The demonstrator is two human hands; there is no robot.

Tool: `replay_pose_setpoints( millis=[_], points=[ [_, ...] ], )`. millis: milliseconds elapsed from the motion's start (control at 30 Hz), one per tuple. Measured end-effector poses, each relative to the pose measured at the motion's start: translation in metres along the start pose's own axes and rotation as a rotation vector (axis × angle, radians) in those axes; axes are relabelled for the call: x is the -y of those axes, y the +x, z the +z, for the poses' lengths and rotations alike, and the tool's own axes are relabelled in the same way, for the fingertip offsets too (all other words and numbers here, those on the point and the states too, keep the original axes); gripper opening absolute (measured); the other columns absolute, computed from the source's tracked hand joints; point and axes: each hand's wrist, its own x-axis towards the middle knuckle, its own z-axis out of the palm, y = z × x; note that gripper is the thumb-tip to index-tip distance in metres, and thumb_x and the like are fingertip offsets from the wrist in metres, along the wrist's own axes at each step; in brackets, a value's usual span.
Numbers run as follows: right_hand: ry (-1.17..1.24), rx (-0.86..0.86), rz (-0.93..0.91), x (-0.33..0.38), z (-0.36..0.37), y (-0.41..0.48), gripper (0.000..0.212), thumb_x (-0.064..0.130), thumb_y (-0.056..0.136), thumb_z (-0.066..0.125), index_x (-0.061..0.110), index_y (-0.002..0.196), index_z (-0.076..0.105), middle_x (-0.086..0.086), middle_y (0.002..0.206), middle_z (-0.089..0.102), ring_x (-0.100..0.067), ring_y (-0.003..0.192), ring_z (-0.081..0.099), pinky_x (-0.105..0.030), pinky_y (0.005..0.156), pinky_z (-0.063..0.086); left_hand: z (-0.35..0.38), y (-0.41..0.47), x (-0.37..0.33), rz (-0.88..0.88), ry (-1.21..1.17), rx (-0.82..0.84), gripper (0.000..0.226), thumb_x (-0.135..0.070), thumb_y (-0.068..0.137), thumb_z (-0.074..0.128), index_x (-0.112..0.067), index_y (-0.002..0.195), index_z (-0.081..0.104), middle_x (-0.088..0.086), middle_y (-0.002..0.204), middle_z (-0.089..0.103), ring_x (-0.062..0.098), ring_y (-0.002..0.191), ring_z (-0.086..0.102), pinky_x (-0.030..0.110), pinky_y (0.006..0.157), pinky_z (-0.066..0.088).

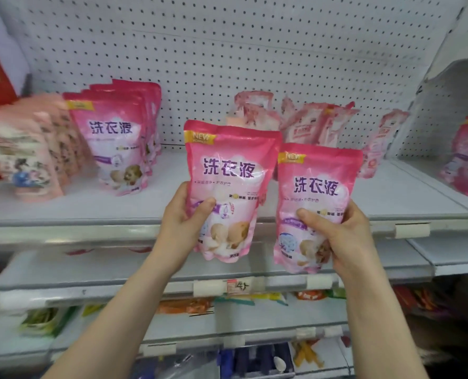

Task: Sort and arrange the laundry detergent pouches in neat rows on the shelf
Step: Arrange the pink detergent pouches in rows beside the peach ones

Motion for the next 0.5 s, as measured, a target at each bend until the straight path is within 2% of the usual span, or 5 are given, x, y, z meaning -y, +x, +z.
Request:
replay_pose_setpoints(
  millis=[100, 233, 300, 500],
  points=[
    [0.037, 0.027, -0.036, -0.003, 0.043, -0.016, 0.048, -0.003, 0.067, 0.081, 0.011, 0.11, 0.065, -0.008, 0.1, 0.077, -0.026, 0.086, 0.075, -0.037, 0.065, 0.06, -0.046, -0.002, -0.008, 0.037, -0.014, -0.042, 0.03, -0.018, 0.086, 0.062, -0.027, 0.114, 0.059, 0.005, 0.113, 0.07, 0.027, 0.104, 0.067, 0.043, 0.085, 0.056],
    [0.077, 0.11, -0.027, -0.002, 0.103, -0.013, 0.043, -0.003, 0.069, 0.079, 0.013, 0.106, 0.065, -0.008, 0.098, 0.077, -0.026, 0.086, 0.075, -0.039, 0.067, 0.061, -0.1, 0.007, -0.018, 0.079, -0.013, -0.177, 0.03, -0.009, 0.093, 0.059, -0.029, 0.116, 0.057, -0.002, 0.108, 0.072, 0.019, 0.1, 0.069, 0.035, 0.082, 0.057],
    [0.095, 0.15, -0.018, -0.003, 0.134, 0.0, 0.044, -0.003, 0.071, 0.08, 0.011, 0.11, 0.065, -0.009, 0.099, 0.077, -0.027, 0.088, 0.075, -0.042, 0.07, 0.061, -0.123, 0.014, -0.022, 0.099, -0.008, -0.24, 0.031, -0.009, 0.093, 0.057, -0.03, 0.115, 0.057, -0.006, 0.106, 0.072, 0.016, 0.098, 0.07, 0.03, 0.079, 0.058],
    [0.144, 0.148, -0.051, -0.018, 0.223, 0.09, 0.046, -0.002, 0.073, 0.081, 0.013, 0.113, 0.064, -0.008, 0.103, 0.076, -0.027, 0.091, 0.074, -0.047, 0.076, 0.061, -0.165, 0.046, -0.029, 0.118, 0.013, -0.393, 0.041, -0.01, 0.094, 0.056, -0.019, 0.133, 0.05, -0.006, 0.115, 0.068, 0.006, 0.099, 0.068, 0.02, 0.075, 0.058]
  ],
)
